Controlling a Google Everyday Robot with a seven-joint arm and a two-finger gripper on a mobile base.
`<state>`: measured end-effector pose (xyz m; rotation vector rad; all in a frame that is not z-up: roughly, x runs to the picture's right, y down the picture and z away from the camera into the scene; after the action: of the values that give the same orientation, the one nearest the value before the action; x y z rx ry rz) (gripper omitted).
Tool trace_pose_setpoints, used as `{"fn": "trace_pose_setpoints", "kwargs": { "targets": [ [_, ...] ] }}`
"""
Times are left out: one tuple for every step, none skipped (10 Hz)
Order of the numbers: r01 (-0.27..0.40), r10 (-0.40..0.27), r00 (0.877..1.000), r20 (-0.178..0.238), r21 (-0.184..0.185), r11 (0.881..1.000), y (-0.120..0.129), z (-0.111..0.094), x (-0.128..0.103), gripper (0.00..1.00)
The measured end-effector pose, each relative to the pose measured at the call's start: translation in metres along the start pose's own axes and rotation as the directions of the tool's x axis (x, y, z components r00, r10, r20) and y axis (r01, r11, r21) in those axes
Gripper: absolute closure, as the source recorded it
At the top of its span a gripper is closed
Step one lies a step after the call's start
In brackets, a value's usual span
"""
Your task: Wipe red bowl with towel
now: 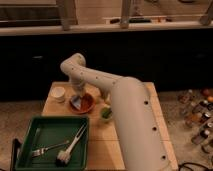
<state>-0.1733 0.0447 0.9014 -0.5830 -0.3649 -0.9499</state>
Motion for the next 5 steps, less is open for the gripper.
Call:
{"fn": "trace_pose_setpoints", "kwargs": {
  "targets": [
    [0.029, -0.029, 0.999, 0.016, 0.009, 1.0, -0.005, 0.001, -0.012, 1.0],
    [0.063, -0.063, 0.998, 0.027, 0.003, 0.998, -0.002, 0.002, -0.025, 1.0],
    [0.081, -0.081, 0.996, 0.042, -0.005, 0.997, 0.004, 0.005, -0.036, 1.0],
    [0.086, -0.086, 0.995, 0.053, -0.008, 0.996, 0.012, 0.006, -0.041, 1.0],
    [0.076, -0.075, 0.996, 0.058, -0.013, 0.997, 0.023, 0.007, -0.041, 1.0]
  ]
}}
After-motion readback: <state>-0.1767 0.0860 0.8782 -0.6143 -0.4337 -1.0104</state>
